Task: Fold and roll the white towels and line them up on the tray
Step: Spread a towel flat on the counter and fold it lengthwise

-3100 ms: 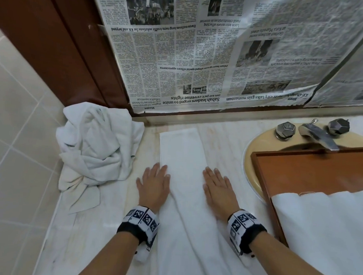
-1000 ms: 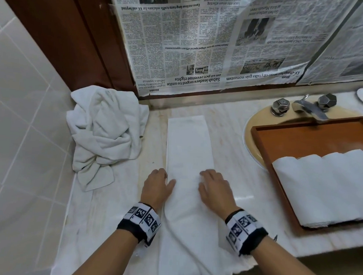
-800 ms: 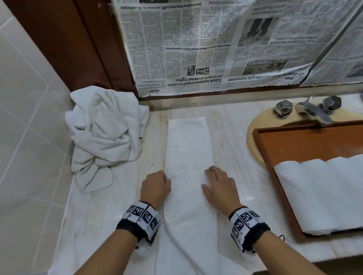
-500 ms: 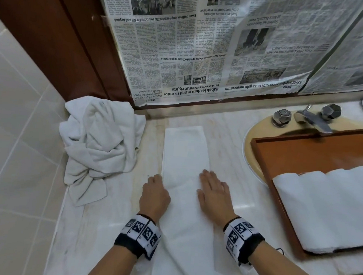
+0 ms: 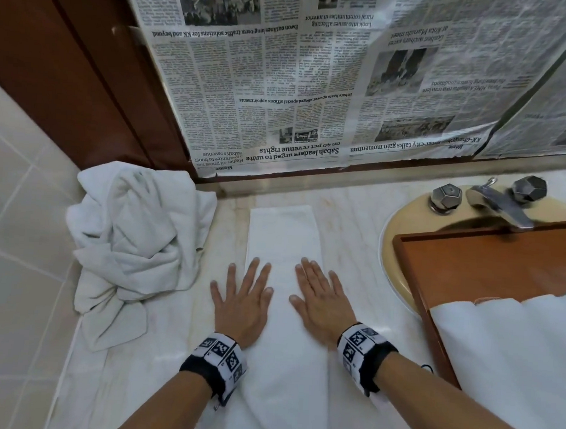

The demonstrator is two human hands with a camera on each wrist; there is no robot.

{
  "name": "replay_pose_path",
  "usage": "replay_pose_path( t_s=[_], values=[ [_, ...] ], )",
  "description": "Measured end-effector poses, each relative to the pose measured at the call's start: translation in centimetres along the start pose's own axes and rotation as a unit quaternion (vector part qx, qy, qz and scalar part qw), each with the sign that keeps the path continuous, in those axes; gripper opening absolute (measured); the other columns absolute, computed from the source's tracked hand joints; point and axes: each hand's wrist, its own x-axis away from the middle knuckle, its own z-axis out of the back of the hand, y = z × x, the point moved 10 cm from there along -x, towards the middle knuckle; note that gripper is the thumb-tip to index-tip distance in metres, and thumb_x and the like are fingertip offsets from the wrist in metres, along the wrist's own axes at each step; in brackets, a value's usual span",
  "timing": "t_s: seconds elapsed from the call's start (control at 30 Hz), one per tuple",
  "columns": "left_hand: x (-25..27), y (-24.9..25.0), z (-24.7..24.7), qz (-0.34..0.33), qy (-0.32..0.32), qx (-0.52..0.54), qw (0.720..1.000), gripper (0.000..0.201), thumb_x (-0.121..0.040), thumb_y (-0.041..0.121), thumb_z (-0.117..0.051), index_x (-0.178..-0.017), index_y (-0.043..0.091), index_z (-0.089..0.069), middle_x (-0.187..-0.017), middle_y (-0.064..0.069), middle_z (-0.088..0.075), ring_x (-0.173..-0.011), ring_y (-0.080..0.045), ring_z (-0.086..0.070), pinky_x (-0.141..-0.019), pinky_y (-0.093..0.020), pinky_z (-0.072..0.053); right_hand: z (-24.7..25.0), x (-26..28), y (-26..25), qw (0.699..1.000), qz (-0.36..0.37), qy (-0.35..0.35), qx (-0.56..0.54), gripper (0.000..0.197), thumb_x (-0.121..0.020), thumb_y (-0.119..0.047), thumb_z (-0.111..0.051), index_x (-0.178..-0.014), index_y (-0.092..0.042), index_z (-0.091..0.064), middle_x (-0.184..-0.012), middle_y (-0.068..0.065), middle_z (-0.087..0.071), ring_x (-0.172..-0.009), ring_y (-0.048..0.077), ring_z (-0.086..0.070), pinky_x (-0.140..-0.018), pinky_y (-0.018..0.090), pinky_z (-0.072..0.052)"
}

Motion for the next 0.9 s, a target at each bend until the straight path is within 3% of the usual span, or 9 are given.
replay_pose_path(
  t_s=[0.17,0.3,0.4,0.53,0.63,0.73,0.8,0.9],
  values=[
    [-2.6,1.5,0.3,0.026,0.003,0.007,1.000,0.065,-0.090,0.061,0.014,-0.153,0.047,0.017,-0.161,0.022,0.024,-0.152,-0.023,0.021,-0.118,-0.062,0.010,2.1,-3.1,2.5,0.999,0.029,-0.016,0.028,0.079,-0.087,-0.061,0.015,-0.156,-0.023,0.016,-0.160,-0.010,0.027,-0.147,0.005,0.024,-0.123,0.041,0.009],
    [-5.5,2.5,0.7,0.041,0.003,0.027,0.999,0.055,-0.102,0.056,-0.002,-0.153,0.047,0.016,-0.161,0.022,0.025,-0.151,-0.024,0.023,-0.117,-0.063,0.011,3.3,-5.9,4.9,0.999,0.038,-0.006,0.026,0.066,-0.102,-0.056,-0.005,-0.157,-0.027,0.015,-0.161,-0.012,0.027,-0.148,0.004,0.023,-0.122,0.039,0.012],
    [-7.7,2.7,1.2,0.045,-0.001,0.031,0.998,0.055,-0.103,0.056,-0.004,-0.153,0.048,0.016,-0.161,0.023,0.024,-0.151,-0.024,0.023,-0.117,-0.062,0.014,3.7,-7.7,6.0,0.999,0.041,-0.002,0.028,0.065,-0.102,-0.056,-0.006,-0.157,-0.027,0.015,-0.161,-0.013,0.026,-0.147,0.003,0.024,-0.121,0.039,0.012],
    [-8.9,2.6,1.8,0.054,-0.016,0.052,0.997,0.055,-0.104,0.054,-0.006,-0.155,0.045,0.011,-0.162,0.023,0.020,-0.152,-0.023,0.021,-0.117,-0.062,0.013,4.6,-8.6,6.2,0.999,0.006,0.011,0.030,0.061,-0.106,-0.049,-0.010,-0.159,-0.024,0.007,-0.164,-0.011,0.017,-0.150,0.007,0.015,-0.124,0.043,0.004],
    [-7.0,2.7,2.7,0.048,-0.020,0.065,0.997,0.056,-0.105,0.052,-0.013,-0.157,0.043,0.003,-0.164,0.020,0.017,-0.153,-0.024,0.013,-0.119,-0.062,0.007,4.8,-6.5,5.0,0.999,-0.027,0.043,0.001,0.058,-0.107,-0.040,-0.015,-0.159,-0.017,-0.009,-0.167,-0.004,-0.002,-0.153,0.015,0.000,-0.122,0.046,0.002],
    [-2.4,3.8,1.7,0.006,-0.050,0.044,0.998,0.054,-0.106,0.051,-0.013,-0.156,0.046,0.004,-0.163,0.021,0.019,-0.153,-0.022,0.013,-0.118,-0.060,0.005,2.8,-1.9,1.7,0.997,0.019,0.074,0.019,0.060,-0.103,-0.042,-0.022,-0.154,-0.014,-0.034,-0.161,0.001,-0.029,-0.148,0.021,-0.029,-0.118,0.048,-0.012],
    [0.4,4.3,0.2,-0.013,-0.067,0.016,0.998,0.055,-0.105,0.053,-0.012,-0.155,0.047,0.009,-0.162,0.023,0.021,-0.152,-0.022,0.017,-0.118,-0.060,0.005,0.5,0.5,0.6,0.998,0.030,0.052,0.020,0.058,-0.104,-0.042,-0.023,-0.154,-0.015,-0.034,-0.161,0.000,-0.029,-0.148,0.021,-0.029,-0.116,0.050,-0.014],
    [1.5,3.0,-0.5,-0.009,-0.046,-0.001,0.999,0.055,-0.104,0.054,-0.011,-0.152,0.051,0.015,-0.159,0.027,0.024,-0.152,-0.021,0.020,-0.119,-0.059,0.006,-0.2,2.3,1.8,0.999,-0.011,0.025,0.019,0.061,-0.105,-0.047,-0.009,-0.158,-0.019,-0.023,-0.165,-0.004,-0.014,-0.151,0.021,-0.019,-0.119,0.054,-0.021]
  ],
)
